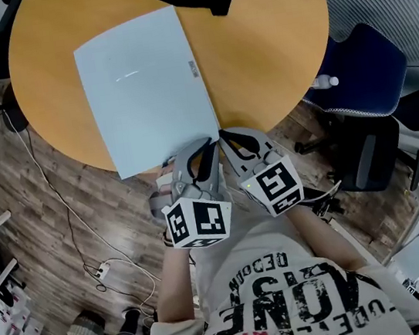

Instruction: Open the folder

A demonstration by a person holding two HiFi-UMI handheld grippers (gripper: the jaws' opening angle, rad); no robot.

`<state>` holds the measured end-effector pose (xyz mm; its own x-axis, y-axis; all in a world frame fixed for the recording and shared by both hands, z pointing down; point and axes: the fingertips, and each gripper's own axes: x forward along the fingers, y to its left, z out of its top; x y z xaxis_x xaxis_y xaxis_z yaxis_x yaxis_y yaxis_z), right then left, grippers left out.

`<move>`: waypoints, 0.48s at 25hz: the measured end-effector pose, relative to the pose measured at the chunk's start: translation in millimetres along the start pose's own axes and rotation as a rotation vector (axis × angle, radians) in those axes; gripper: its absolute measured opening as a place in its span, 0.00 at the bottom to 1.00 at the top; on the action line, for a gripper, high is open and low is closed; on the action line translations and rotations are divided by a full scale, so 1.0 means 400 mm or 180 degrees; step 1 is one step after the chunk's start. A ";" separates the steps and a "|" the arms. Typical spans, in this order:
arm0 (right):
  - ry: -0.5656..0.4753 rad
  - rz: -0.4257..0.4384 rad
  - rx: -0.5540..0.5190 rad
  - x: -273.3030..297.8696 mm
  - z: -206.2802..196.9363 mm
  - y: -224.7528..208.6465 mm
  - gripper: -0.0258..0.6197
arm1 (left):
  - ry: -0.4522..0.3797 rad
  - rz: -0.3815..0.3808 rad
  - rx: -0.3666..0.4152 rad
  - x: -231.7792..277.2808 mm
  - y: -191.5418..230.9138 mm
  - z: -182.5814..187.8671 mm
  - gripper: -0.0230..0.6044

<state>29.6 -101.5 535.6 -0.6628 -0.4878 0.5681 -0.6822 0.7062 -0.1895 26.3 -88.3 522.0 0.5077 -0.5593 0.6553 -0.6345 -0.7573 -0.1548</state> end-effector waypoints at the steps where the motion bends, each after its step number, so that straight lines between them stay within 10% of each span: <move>1: -0.0009 -0.0013 -0.0029 0.000 0.000 0.001 0.06 | -0.0001 0.0006 -0.0006 0.000 0.001 0.000 0.09; 12: -0.0033 -0.0064 0.0046 -0.002 0.000 -0.001 0.06 | -0.0025 0.0068 -0.0026 -0.007 0.003 0.008 0.08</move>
<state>30.7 -101.4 535.3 -0.6521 -0.5073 0.5634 -0.6997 0.6888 -0.1897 26.1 -88.7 517.8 0.4986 -0.5779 0.6461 -0.6498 -0.7425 -0.1626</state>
